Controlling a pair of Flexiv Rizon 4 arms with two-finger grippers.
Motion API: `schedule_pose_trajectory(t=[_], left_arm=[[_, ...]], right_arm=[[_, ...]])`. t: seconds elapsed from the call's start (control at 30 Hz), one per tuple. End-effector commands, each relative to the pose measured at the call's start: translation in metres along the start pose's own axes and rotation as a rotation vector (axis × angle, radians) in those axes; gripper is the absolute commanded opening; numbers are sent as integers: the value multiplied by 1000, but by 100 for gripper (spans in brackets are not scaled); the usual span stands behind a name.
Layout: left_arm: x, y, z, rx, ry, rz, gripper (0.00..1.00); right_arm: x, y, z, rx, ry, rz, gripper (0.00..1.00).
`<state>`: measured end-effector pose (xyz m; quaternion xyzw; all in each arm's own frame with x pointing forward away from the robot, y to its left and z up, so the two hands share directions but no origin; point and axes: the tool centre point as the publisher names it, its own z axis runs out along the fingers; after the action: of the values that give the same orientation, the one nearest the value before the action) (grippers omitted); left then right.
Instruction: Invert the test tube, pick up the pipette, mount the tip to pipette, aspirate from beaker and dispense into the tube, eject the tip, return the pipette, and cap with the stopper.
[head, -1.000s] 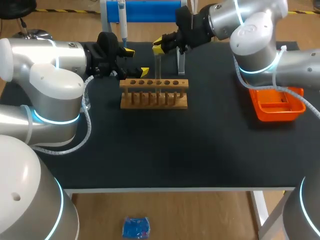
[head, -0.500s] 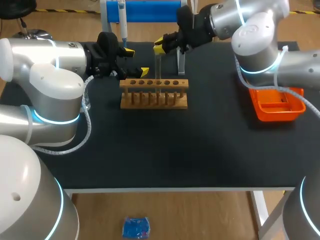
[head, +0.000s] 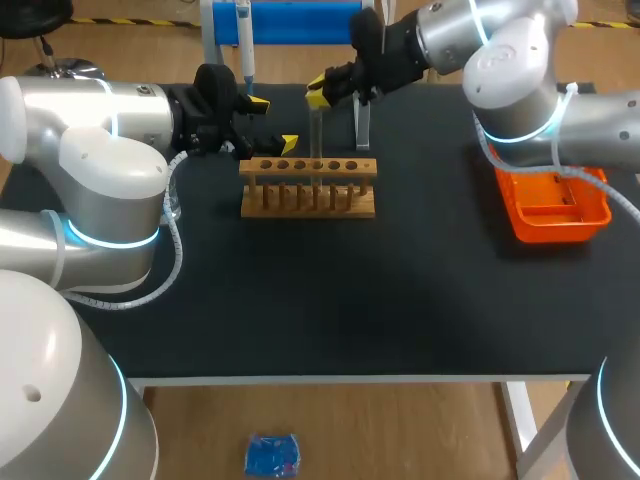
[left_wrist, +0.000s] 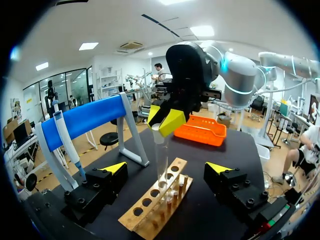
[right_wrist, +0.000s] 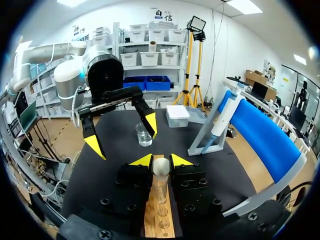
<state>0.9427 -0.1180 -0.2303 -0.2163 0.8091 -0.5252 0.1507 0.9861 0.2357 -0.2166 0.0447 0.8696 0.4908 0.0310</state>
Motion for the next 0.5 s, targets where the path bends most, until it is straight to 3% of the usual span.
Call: schedule_pose_trajectory(t=[0.03,0.5], left_arm=[[0,2,1,8,-2,1,100],[0,2,1,8,-2,1,100]], right_arm=[[-2,-1,1,4,6,4,0],[0,-11,6,5,13,10,0]])
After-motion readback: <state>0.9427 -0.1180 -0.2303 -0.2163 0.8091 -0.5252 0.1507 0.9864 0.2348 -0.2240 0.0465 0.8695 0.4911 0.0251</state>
